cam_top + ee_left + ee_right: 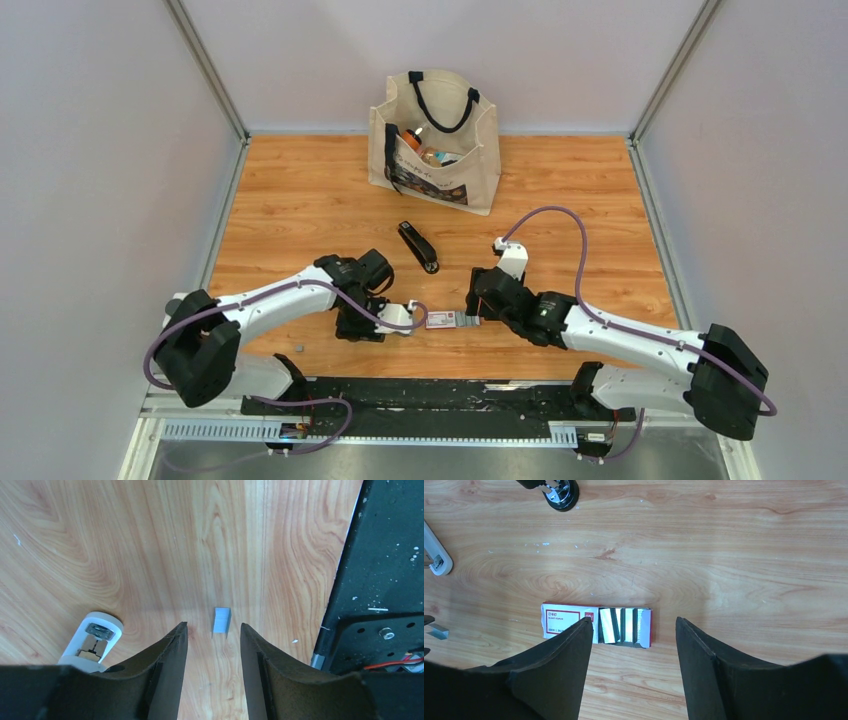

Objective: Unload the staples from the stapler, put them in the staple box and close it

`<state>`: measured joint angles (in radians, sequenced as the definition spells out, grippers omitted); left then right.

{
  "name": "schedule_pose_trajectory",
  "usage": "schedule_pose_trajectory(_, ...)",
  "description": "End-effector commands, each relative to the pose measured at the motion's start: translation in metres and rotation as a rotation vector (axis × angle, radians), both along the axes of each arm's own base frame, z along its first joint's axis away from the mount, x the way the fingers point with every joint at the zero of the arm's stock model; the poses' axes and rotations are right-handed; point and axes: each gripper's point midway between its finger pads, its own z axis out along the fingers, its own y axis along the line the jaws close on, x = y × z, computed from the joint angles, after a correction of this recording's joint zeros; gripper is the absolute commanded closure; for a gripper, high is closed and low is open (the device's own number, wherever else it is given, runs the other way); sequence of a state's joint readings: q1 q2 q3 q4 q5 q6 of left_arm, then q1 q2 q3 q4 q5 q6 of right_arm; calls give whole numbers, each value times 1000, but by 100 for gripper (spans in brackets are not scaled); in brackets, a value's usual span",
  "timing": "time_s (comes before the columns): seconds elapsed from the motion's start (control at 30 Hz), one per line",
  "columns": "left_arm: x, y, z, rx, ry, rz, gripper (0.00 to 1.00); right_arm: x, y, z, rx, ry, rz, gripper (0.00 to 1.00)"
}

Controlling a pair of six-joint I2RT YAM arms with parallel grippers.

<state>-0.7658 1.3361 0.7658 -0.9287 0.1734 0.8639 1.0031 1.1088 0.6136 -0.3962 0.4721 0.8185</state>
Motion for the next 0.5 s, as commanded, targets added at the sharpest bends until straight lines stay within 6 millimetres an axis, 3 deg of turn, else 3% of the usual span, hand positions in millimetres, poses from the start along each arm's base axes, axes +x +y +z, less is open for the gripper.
schedule_pose_trajectory(0.0,6,-7,-5,-14,-39,-44,48,8,6,19,63,-62,-24,36)
schedule_pose_trajectory(0.47,-10,-1,-13,47,-8,-72,48,8,5,24,65,-72,-21,36)
